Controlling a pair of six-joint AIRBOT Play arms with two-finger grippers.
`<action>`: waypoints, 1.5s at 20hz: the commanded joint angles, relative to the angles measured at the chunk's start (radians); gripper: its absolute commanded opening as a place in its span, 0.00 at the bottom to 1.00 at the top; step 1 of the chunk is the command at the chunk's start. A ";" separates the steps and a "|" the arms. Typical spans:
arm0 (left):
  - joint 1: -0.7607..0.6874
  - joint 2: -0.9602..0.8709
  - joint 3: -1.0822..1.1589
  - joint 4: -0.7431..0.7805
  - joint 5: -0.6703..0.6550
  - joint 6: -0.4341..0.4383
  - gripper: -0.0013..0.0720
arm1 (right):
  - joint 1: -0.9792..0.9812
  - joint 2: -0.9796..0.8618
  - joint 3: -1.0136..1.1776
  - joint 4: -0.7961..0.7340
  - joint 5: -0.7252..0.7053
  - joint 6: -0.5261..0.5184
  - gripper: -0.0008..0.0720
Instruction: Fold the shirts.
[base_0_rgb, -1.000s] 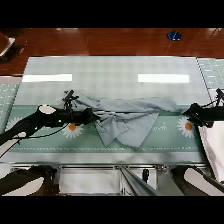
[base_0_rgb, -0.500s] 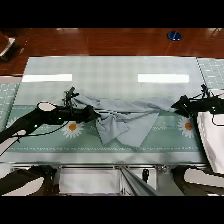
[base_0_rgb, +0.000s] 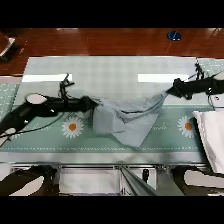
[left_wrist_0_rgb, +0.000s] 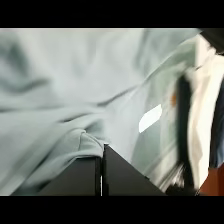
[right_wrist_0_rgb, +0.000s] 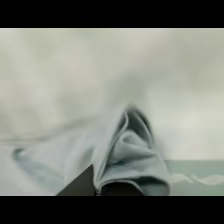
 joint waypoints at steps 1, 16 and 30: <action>0.134 0.149 0.206 0.000 -0.021 0.006 0.04 | 0.029 0.145 0.256 0.014 0.045 -0.008 0.04; 0.587 0.637 1.046 0.497 -0.114 -0.131 0.04 | 0.029 0.927 0.648 -0.390 0.153 0.064 0.04; 0.416 0.595 0.631 0.741 -0.117 -0.254 0.04 | 0.029 0.945 0.155 -0.153 0.200 0.060 0.04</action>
